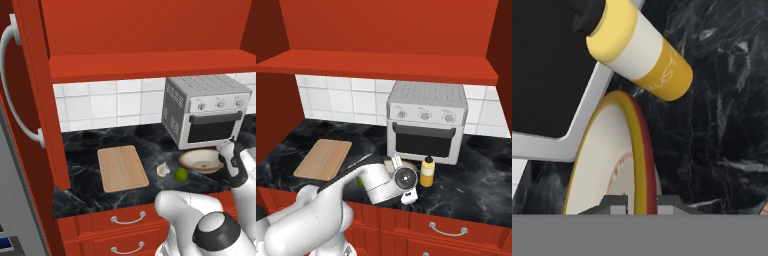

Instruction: Open the cabinet. Place the bowl and condiment on the counter. Then place the lime and garlic on the cutting board.

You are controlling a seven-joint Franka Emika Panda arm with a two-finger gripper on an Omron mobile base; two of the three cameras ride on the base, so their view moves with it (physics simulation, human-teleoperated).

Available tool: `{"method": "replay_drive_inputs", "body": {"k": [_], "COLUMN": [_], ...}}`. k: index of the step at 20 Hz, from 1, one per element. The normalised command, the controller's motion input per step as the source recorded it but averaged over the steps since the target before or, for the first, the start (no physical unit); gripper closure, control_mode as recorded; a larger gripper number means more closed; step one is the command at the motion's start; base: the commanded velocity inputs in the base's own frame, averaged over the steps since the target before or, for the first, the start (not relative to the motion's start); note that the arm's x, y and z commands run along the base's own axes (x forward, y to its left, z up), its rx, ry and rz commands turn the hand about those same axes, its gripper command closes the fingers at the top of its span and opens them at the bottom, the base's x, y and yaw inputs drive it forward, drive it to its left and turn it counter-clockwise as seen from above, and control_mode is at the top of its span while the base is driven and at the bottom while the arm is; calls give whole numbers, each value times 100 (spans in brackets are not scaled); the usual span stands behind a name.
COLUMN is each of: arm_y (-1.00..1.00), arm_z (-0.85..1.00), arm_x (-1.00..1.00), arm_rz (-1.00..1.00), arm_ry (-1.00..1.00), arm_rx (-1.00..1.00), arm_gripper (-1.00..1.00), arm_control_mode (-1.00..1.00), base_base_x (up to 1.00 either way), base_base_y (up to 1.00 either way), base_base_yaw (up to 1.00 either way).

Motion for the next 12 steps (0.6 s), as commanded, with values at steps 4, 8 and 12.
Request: {"method": "replay_drive_inputs", "body": {"k": [4, 8, 12], "arm_y": [3, 0, 0], "arm_z": [-23, -19, -17], "arm_x": [22, 25, 24], "arm_rz": [-7, -6, -5], "arm_ry": [-2, -3, -2], "arm_rx": [0, 0, 0], "arm_gripper": [100, 100, 100], "arm_control_mode": [-100, -100, -100], "base_base_x": [0, 0, 0], "base_base_y": [0, 0, 0], "base_base_yaw": [0, 0, 0]}}
